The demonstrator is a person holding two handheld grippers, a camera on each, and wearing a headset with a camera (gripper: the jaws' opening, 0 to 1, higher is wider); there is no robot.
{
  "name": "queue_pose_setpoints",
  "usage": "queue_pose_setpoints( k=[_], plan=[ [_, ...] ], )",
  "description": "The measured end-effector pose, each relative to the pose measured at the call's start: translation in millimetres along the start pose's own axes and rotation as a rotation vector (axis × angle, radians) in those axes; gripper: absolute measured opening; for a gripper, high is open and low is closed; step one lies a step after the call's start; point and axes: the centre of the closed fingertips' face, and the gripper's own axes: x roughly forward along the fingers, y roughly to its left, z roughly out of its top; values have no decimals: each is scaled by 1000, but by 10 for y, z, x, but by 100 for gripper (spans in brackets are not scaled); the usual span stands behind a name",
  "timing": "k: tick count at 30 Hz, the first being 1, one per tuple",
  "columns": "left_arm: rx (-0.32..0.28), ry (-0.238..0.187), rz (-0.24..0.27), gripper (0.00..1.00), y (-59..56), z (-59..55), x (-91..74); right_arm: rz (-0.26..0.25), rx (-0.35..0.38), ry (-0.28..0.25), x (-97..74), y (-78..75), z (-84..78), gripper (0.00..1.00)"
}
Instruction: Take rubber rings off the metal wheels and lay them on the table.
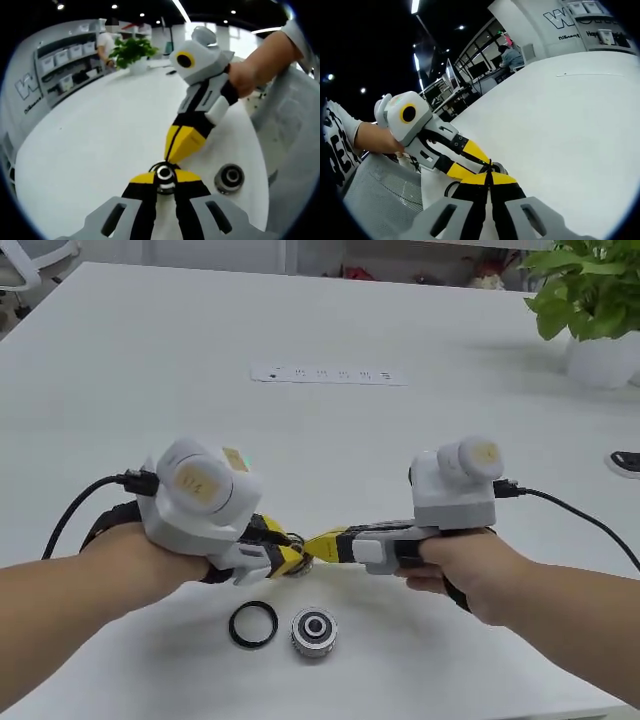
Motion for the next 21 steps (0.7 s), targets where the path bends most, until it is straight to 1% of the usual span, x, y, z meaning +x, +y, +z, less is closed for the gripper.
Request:
queue_pose_setpoints(
  k=[5, 6, 7, 9, 10, 11, 12, 13, 16, 21],
  plan=[
    [14, -9, -5, 13, -2, 4, 0, 2, 6, -6, 10, -1, 23, 0],
    [13, -9, -7, 13, -2, 3, -2, 3, 6, -7, 10, 0, 31, 0],
    [-1, -10, -13, 14, 0, 2, -13, 5, 6, -10, 12, 0, 43, 0],
    [1, -9, -16, 14, -4, 0, -27, 11, 12, -17, 9, 6, 66, 0],
    [2, -14, -26, 17, -18, 6, -40, 14, 16, -21, 3, 11, 73, 0],
    [-5, -19, -47, 19, -50, 10, -54, 16, 19, -23, 6, 11, 81, 0],
    [-6, -22, -49, 21, -56, 13, -64, 19, 21, -26, 3, 16, 88, 0],
    [1, -24, -58, 23, -70, 8, -81, 24, 25, -30, 2, 25, 100, 0],
    [8, -32, -68, 23, -84, 12, -129, 30, 27, -36, -4, 29, 121, 0],
    [10, -66, -78, 27, -98, 63, -264, 53, 39, -56, -7, 65, 182, 0]
  ],
)
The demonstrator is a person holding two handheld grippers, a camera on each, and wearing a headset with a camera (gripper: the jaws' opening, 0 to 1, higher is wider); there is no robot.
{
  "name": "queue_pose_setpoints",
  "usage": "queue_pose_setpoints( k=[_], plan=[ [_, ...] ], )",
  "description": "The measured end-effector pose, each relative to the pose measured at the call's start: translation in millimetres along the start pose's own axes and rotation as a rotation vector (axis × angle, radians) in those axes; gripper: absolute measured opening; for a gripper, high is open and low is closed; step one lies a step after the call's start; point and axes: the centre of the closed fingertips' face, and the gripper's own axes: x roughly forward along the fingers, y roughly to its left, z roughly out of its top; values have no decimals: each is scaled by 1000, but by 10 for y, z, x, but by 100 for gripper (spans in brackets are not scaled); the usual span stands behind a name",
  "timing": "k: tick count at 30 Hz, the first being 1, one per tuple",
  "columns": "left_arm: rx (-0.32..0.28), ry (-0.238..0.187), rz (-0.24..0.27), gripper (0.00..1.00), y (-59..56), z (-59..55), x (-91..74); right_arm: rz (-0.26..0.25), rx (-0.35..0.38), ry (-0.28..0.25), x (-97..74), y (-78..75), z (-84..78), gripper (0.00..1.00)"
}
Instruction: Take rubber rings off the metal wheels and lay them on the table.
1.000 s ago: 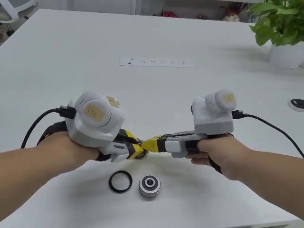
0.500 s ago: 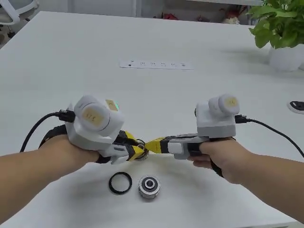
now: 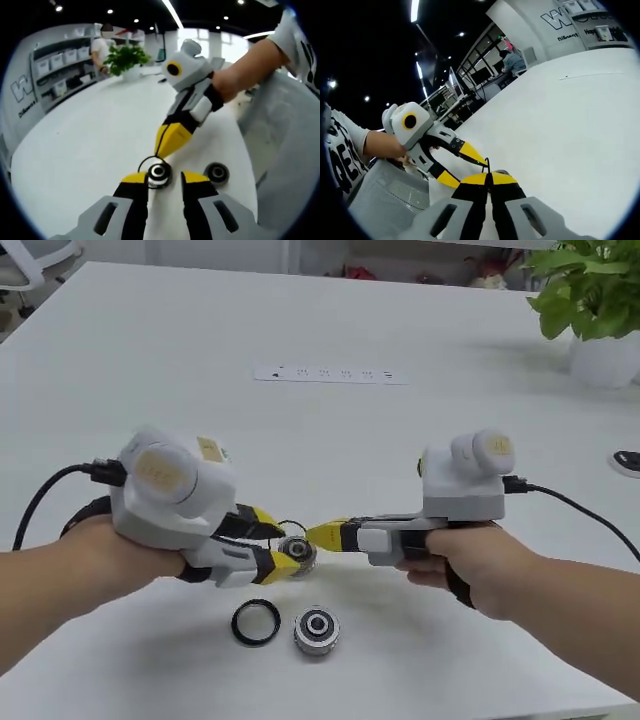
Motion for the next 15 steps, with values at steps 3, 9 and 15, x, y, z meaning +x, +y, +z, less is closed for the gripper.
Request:
queue_pose_setpoints(
  k=[3, 9, 15],
  plan=[
    [4, -14, -2, 29, -12, 10, -75, 13, 5, -6, -7, 34, 11, 0],
    [17, -69, 13, 37, -27, 114, -231, 48, 16, -17, -8, 106, 45, 0],
    [15, -98, 2, 44, -99, 159, -340, 84, 22, -21, -1, 218, 64, 0]
  ],
)
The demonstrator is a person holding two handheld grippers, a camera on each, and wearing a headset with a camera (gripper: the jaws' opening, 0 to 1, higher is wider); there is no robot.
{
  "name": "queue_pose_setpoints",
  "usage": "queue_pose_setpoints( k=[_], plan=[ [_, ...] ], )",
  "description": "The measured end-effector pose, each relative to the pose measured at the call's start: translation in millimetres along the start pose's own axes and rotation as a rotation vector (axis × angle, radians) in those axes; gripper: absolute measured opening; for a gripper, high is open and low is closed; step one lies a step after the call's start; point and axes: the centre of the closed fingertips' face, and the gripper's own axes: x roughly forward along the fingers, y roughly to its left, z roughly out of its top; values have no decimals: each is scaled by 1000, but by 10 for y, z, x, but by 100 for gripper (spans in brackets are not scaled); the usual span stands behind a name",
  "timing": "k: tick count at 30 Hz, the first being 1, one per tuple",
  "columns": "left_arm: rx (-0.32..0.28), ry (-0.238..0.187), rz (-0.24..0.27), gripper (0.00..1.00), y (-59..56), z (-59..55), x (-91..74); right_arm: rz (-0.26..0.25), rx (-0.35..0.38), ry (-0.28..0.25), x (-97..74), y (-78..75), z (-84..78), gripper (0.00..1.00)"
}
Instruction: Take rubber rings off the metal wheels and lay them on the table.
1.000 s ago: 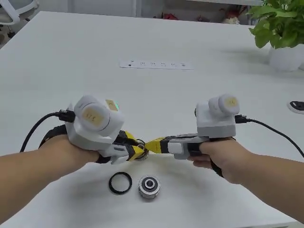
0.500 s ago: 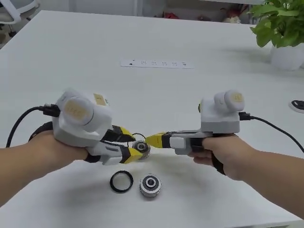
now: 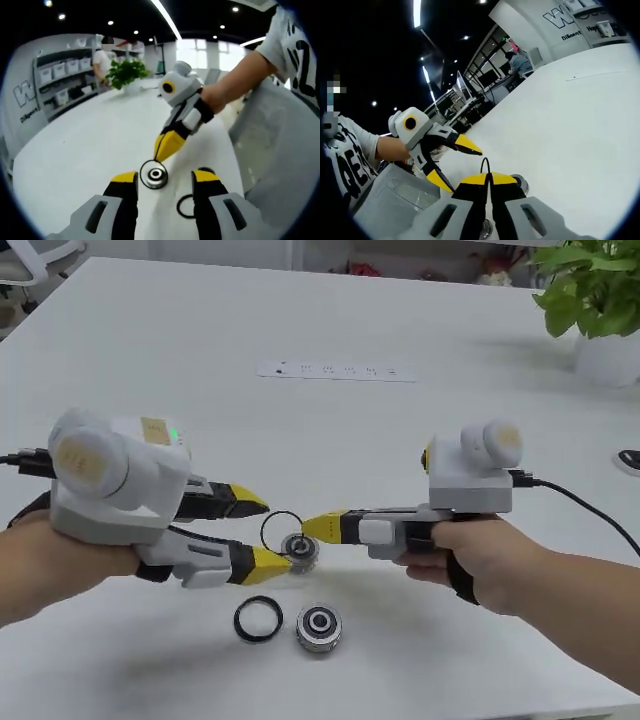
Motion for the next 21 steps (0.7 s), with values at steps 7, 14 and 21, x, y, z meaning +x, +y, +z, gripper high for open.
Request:
queue_pose_setpoints(
  k=[7, 14, 21],
  plan=[
    [-19, -25, -2, 50, -77, -9, -157, 44, 7, 22, 34, 123, -53, 0],
    [-46, -42, 10, 56, -116, -54, -266, 89, 16, 82, 85, 242, -215, 0],
    [-58, -44, 18, 60, -164, -131, -384, 118, 26, 132, 111, 301, -348, 0]
  ],
)
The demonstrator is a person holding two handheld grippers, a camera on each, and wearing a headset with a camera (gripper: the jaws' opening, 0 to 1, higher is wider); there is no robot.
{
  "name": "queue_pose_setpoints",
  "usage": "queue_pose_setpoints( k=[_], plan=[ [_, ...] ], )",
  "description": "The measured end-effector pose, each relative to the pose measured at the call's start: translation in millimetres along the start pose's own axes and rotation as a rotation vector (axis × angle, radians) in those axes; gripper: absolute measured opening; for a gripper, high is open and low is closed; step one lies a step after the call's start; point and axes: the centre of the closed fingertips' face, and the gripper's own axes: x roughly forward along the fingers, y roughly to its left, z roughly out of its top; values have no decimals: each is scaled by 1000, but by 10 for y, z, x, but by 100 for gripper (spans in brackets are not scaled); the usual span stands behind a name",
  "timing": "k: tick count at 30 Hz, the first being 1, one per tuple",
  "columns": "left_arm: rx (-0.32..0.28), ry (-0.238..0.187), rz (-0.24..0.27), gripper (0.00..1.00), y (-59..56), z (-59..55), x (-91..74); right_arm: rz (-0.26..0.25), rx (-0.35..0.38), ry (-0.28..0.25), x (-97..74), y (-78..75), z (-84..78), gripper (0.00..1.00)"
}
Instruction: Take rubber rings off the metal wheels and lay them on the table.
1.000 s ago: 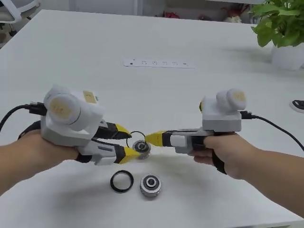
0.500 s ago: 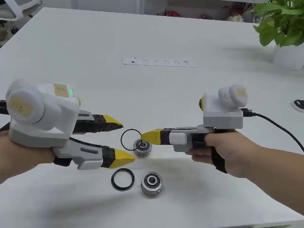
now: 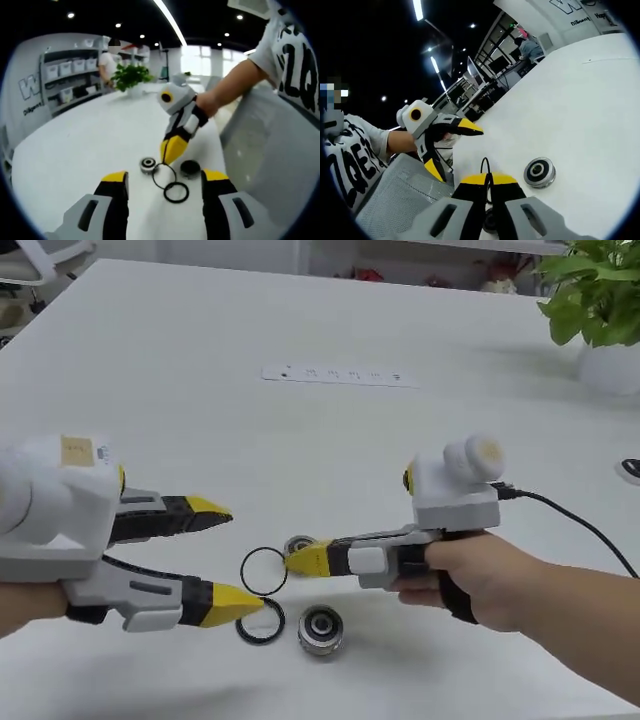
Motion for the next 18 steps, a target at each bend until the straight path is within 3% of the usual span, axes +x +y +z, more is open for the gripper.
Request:
queue_pose_setpoints(
  k=[18],
  plan=[
    [-34, 4, 34, 62, -16, -144, -168, 12, 16, 106, 90, -31, -267, 0]
  ],
)
